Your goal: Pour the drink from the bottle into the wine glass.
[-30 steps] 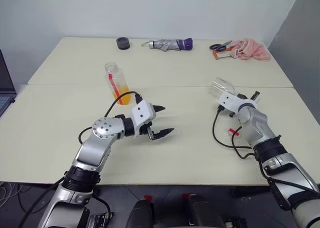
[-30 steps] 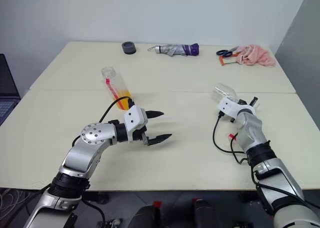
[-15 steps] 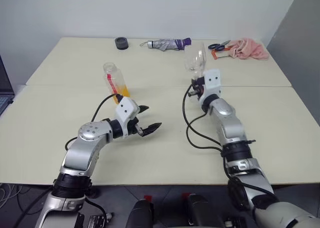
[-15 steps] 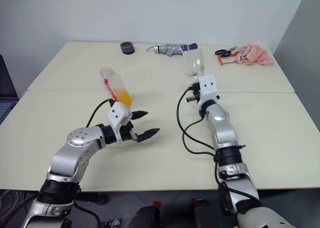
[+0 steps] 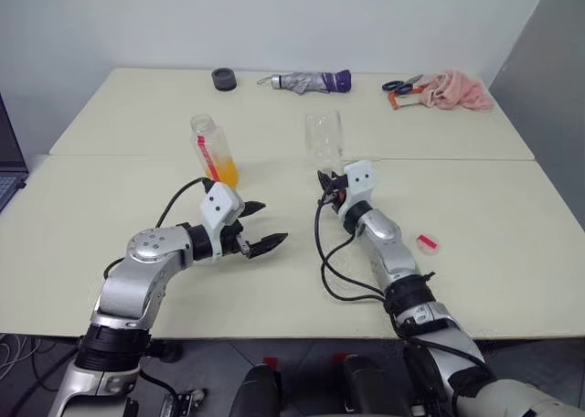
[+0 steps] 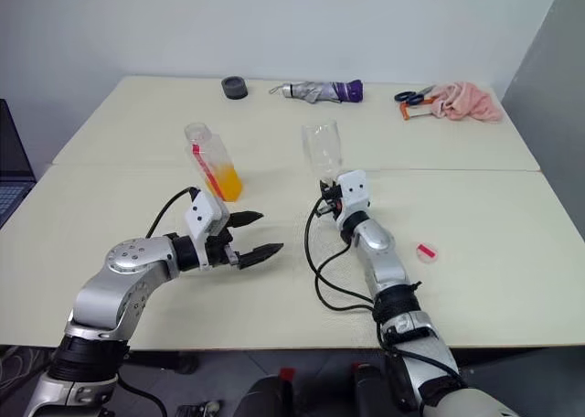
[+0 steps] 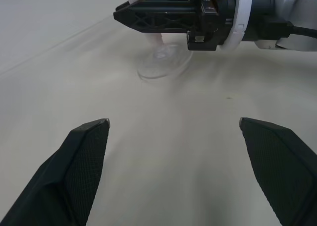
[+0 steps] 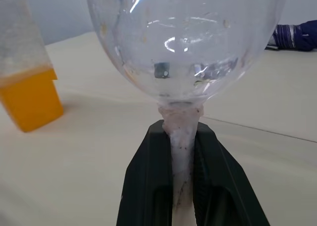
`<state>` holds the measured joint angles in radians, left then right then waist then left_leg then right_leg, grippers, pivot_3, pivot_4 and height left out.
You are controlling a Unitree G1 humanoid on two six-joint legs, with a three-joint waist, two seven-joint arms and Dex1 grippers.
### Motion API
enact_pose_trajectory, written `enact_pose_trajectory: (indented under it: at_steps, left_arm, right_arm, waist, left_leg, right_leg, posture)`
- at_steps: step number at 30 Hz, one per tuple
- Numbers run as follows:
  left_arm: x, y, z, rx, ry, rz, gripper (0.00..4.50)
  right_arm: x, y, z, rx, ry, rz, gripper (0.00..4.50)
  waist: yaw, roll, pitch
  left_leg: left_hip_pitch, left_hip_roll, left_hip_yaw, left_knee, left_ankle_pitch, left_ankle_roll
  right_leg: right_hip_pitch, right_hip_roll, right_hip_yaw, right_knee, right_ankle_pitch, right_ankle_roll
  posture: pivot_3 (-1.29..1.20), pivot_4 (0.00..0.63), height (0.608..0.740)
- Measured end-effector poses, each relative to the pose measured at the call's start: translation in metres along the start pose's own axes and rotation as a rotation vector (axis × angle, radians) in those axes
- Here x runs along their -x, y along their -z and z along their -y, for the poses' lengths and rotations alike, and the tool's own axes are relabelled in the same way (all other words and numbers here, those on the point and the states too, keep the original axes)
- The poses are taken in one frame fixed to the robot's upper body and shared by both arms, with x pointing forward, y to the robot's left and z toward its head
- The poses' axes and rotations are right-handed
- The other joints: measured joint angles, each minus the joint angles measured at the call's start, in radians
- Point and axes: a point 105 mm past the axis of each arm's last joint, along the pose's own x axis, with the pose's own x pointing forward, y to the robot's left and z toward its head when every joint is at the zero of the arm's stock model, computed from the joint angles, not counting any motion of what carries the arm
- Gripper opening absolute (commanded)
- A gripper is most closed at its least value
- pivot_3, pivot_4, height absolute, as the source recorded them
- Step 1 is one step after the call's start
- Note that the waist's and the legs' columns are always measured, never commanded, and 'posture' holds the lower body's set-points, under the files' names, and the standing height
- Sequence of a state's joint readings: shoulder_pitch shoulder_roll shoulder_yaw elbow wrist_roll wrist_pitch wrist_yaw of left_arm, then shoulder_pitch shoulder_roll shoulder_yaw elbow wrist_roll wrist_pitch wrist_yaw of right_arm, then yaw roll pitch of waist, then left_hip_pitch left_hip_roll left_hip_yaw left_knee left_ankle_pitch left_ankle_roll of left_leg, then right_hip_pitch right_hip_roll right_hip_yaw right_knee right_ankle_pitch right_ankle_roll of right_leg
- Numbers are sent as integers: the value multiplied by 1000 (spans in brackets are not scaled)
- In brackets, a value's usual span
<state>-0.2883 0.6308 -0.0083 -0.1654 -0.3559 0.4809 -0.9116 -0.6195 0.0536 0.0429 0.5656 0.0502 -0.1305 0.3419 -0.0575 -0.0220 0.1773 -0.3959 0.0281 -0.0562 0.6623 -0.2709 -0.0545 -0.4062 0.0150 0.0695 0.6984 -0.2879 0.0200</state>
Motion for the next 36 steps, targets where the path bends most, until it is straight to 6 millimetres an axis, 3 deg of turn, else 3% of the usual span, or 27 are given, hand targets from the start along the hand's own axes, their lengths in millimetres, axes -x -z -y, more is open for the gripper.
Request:
enact_pose_trajectory:
  at_steps: [5, 22, 29, 36]
  left_arm:
    - [5, 6, 0, 7, 19, -31, 4500]
    - [14, 14, -3, 14, 1, -55, 4500]
    - [22, 10, -17, 10, -65, -29, 4500]
    - [26, -5, -31, -30, -114, 15, 4500]
  right_arm:
    - [14, 4, -3, 14, -8, -1, 174]
    - [30, 14, -9, 62, -67, -64, 174]
    - [20, 7, -14, 7, -82, -18, 174]
    - [-14, -5, -26, 13, -164, 10, 174]
  waist:
    - [1, 0, 0]
    - [0, -1, -1]
    - [-3, -1, -1]
    - [-3, 0, 0]
  left_leg:
    - [1, 0, 0, 0, 0, 0]
    - [4, -1, 2, 0, 0, 0]
    - [4, 0, 2, 0, 0, 0]
    - [3, 0, 2, 0, 0, 0]
  right_leg:
    - [1, 0, 0, 0, 0, 0]
    - [2, 1, 1, 0, 0, 0]
    - [1, 2, 1, 0, 0, 0]
    - [1, 1, 1, 0, 0, 0]
  posture:
    - [0, 150, 740]
    - [0, 150, 740]
    - [0, 150, 740]
    - [0, 150, 740]
